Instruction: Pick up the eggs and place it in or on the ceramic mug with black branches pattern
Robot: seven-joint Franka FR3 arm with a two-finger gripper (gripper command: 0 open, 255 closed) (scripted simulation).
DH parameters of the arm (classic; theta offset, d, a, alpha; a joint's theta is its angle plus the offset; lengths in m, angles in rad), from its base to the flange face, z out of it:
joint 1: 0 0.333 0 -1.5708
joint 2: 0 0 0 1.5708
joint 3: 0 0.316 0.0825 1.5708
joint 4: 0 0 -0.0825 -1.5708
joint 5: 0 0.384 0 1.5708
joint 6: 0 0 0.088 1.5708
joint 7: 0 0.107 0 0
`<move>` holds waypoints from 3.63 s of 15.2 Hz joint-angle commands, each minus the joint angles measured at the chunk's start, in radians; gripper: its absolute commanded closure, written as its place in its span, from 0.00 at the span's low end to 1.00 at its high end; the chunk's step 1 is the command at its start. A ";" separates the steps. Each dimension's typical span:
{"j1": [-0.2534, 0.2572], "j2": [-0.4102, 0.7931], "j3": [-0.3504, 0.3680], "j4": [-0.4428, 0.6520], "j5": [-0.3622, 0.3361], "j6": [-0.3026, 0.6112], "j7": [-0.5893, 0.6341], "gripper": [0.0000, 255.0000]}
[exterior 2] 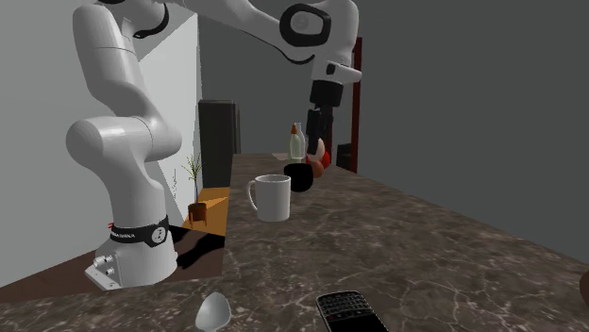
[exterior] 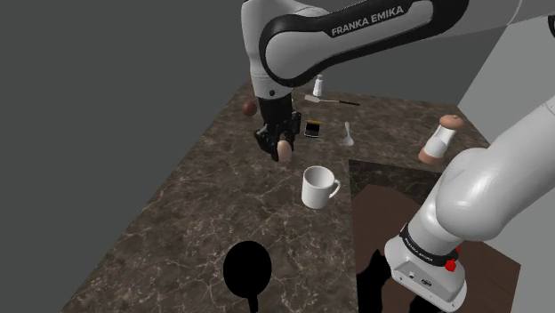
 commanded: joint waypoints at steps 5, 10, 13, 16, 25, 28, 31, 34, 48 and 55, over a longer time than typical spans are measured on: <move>-0.001 -0.016 -0.005 0.064 0.001 -0.080 -0.001 1.00; 0.053 -0.026 0.070 0.064 0.046 -0.081 0.114 1.00; 0.083 -0.019 0.118 0.077 0.068 -0.080 0.186 1.00; 0.112 -0.002 0.167 0.100 0.085 -0.078 0.261 1.00; 0.194 0.123 0.324 0.226 0.083 -0.063 0.513 1.00; 0.208 0.155 0.347 0.228 0.072 -0.034 0.552 1.00; 0.210 0.163 0.351 0.195 0.069 0.007 0.552 1.00; 0.211 0.174 0.354 0.164 0.064 0.047 0.553 1.00; 0.214 0.203 0.361 0.109 0.051 0.126 0.558 1.00; 0.212 0.197 0.358 0.138 0.052 0.092 0.557 0.00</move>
